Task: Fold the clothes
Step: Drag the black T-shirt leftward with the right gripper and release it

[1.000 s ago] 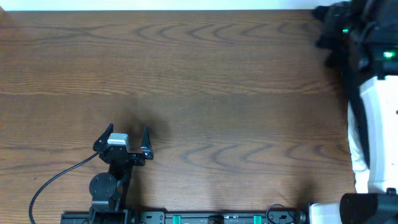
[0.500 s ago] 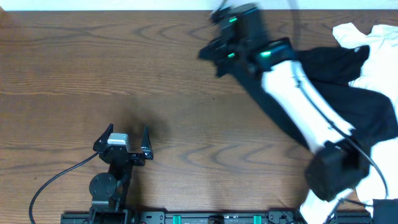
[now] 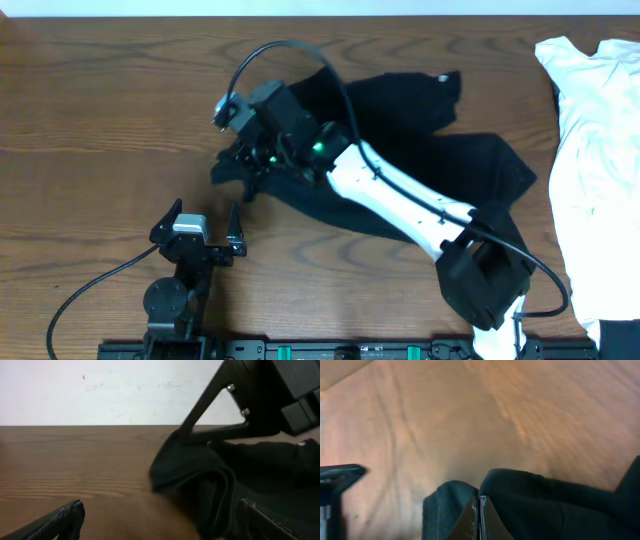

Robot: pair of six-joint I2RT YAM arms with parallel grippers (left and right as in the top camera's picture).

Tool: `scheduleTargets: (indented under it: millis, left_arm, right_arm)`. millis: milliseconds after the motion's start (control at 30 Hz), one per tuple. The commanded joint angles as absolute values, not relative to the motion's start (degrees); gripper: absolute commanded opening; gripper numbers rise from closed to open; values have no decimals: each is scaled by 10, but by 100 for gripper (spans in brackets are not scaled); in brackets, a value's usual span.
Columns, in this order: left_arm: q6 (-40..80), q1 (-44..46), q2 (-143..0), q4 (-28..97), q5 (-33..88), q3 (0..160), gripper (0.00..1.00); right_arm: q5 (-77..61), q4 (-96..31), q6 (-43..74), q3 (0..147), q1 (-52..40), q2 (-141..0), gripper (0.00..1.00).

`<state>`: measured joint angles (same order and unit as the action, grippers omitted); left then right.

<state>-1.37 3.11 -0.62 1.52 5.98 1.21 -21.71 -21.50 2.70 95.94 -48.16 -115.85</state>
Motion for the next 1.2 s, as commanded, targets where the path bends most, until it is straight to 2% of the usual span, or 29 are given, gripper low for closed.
scheduleTargets:
  millis: [0, 67, 100, 167, 367, 667, 900, 1167]
  left_arm:
    - [-17, 34, -2, 34, 68, 2, 98]
    - [-17, 34, -2, 34, 68, 2, 98]
    - [-17, 34, -2, 34, 68, 2, 98]
    - [-17, 34, -2, 34, 68, 2, 98]
    - [-17, 34, -2, 34, 68, 2, 98]
    - [-17, 34, -2, 34, 68, 2, 98]
    - [-17, 34, -2, 34, 68, 2, 98]
    - [-17, 34, -2, 34, 68, 2, 98]
  right_arm:
    - [-229, -211, 18, 969, -494, -1152, 27]
    - [-229, -207, 10, 969, -496, -1152, 75]
    - [-229, -204, 8, 969, -495, -1152, 88]
    - [-227, -201, 1, 970, -487, -1147, 98]
    - [-217, -212, 2, 976, -421, -1096, 99]
    - [-126, -340, 4, 976, -236, -999, 99]
    - [-118, -425, 25, 976, -71, -994, 99]
    - [-91, -535, 25, 975, 50, -997, 98]
